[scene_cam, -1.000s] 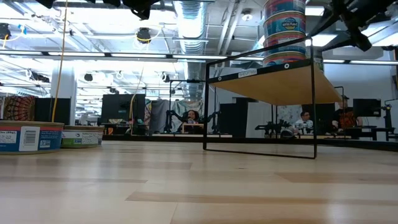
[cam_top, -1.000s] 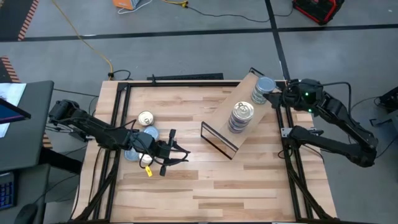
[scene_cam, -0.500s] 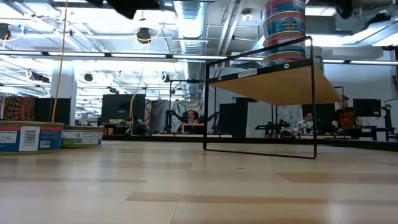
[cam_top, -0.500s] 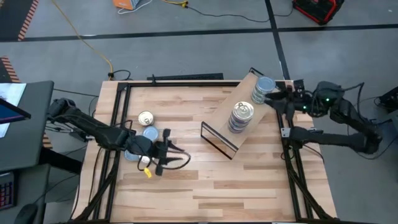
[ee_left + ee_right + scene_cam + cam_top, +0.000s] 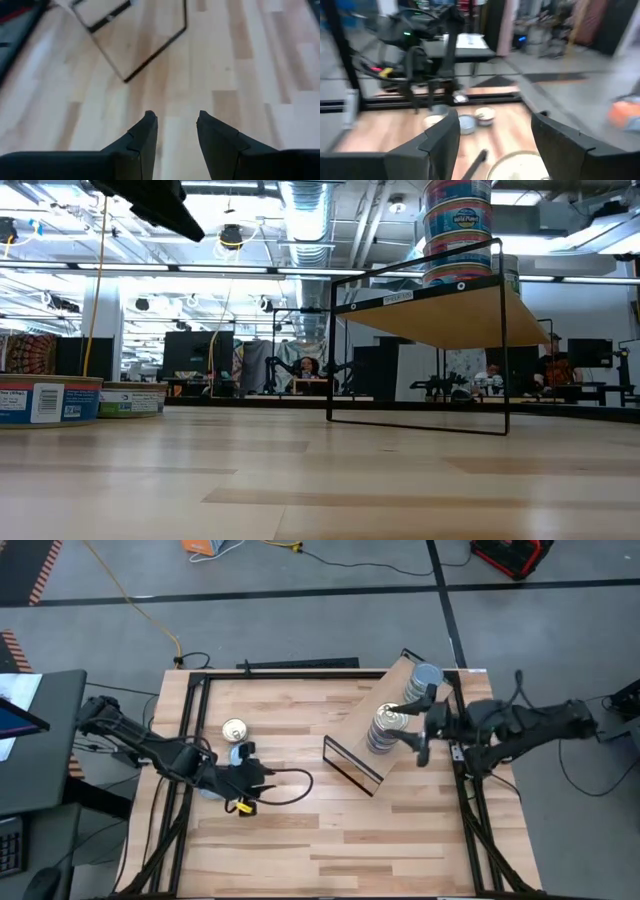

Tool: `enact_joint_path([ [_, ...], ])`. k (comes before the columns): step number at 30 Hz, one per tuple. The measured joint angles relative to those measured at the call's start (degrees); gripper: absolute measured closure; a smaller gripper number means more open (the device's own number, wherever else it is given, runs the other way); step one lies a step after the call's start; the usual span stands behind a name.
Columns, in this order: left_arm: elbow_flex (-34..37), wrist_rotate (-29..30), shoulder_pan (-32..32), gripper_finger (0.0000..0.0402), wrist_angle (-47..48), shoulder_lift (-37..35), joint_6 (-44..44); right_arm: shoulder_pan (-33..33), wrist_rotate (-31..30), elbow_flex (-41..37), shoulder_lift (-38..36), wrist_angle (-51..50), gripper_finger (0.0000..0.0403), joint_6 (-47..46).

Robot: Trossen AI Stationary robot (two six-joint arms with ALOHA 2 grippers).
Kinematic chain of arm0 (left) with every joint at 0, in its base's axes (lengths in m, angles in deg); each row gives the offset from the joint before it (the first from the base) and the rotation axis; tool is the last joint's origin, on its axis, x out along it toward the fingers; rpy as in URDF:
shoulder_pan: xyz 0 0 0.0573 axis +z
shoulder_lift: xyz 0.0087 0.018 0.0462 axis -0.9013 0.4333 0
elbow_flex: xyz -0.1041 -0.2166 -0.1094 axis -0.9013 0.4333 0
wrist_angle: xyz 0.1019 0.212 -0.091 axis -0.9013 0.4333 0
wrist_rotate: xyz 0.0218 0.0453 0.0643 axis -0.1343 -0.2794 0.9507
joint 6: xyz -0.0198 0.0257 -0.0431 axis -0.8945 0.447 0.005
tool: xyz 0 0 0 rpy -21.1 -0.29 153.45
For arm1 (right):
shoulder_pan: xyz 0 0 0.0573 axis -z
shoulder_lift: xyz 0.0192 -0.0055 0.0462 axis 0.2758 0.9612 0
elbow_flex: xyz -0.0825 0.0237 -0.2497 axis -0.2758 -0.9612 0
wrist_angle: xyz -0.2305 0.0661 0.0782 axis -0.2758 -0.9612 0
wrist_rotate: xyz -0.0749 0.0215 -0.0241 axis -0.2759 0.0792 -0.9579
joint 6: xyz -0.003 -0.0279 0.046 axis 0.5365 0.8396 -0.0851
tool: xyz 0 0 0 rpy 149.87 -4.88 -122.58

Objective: Stack canned seafood by type on shelf
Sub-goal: Move the green tuna can to the center of the table

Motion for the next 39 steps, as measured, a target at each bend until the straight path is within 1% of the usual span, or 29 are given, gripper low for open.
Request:
enact_joint_path([
  [1,-0.3,1.5,-0.4,0.0272,1.3,0.0,0.0,-1.4,-2.4,0.0,1.1,1.5,0.0131,1.5],
  [3,-0.5,2.6,-0.7,0.0272,4.4,0.0,-0.9,-4.0,-4.9,0.0,3.0,4.7,0.0131,4.3],
  [8,-0.5,2.8,-0.4,0.0272,11.7,0.0,-7.1,-7.8,-7.8,0.2,5.0,15.0,0.0131,11.1],
  [14,0.8,2.6,2.0,0.0272,21.0,1.1,-18.3,-10.3,-8.2,1.7,6.0,15.5,0.0131,11.0],
  [18,4.4,1.4,5.8,0.0272,21.2,1.2,-22.3,-12.0,-8.3,1.7,9.3,16.8,0.0131,11.2],
  [21,7.0,-0.1,10.3,0.0272,21.3,1.2,-22.5,-12.6,-10.3,1.8,12.2,17.1,0.0131,11.2],
  [24,8.6,-1.6,14.6,0.0272,23.4,1.2,-22.2,-13.7,-12.4,2.7,14.7,16.6,0.0131,11.4],
  [28,10.7,-3.1,18.9,0.0272,23.8,1.2,-19.0,-15.5,-12.7,4.0,16.8,16.2,0.0131,12.8],
  [33,13.0,-3.5,21.7,0.0272,20.7,1.2,-13.5,-17.3,-17.0,4.4,18.1,16.8,0.0131,16.2],
  [39,16.6,-3.9,23.9,0.0272,16.0,1.2,-8.4,-18.2,-17.0,4.5,18.1,15.7,0.0131,16.3],
])
